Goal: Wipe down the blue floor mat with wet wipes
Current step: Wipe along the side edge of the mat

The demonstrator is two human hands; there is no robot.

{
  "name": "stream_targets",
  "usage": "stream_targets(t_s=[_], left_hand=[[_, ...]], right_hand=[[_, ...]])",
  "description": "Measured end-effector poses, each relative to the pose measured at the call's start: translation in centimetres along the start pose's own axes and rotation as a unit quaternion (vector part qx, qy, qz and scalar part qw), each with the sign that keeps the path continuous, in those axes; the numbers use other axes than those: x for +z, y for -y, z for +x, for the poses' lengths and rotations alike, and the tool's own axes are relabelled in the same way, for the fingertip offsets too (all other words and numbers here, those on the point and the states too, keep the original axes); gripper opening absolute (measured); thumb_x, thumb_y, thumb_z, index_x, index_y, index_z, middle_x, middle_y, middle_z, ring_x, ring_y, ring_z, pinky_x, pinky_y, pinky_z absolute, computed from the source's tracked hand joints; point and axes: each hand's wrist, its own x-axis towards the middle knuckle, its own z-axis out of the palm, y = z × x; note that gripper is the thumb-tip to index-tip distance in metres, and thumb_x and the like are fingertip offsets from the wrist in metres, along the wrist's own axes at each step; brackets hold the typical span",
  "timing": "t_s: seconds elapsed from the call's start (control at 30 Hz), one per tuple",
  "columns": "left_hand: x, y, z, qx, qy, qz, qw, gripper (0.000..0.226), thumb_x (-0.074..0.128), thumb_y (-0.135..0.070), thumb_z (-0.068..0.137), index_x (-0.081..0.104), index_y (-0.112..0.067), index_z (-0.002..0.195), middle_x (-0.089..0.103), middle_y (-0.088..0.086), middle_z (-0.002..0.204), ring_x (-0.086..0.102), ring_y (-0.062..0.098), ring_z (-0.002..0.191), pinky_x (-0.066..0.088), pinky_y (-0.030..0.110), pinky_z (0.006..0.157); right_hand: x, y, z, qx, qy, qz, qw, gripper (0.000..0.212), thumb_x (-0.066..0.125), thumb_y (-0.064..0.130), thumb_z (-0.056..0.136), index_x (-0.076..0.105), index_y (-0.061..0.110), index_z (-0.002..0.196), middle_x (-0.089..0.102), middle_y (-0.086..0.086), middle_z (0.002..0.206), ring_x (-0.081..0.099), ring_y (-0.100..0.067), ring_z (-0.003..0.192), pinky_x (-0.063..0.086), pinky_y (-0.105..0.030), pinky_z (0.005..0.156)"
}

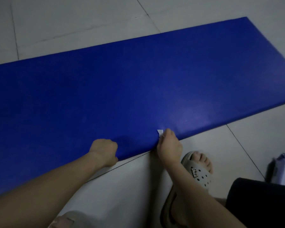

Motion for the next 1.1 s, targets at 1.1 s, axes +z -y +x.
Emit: stream_targets(t_s=[1.1], left_hand=[[5.3, 11.8, -4.6, 0.015, 0.028, -0.016, 0.999, 0.022, 0.047, -0.039, 0.096, 0.047, -0.024, 0.080, 0.048, -0.009, 0.077, 0.047, 0.011, 0.070, 0.044, 0.032, 0.071]], right_hand=[[4.9, 9.7, -5.6, -0.076, 0.173, 0.107, 0.976, 0.024, 0.049, 0.036, 0.103, 0.053, 0.013, 0.099, 0.051, -0.006, 0.104, 0.057, -0.022, 0.079, 0.049, -0.036, 0.071]])
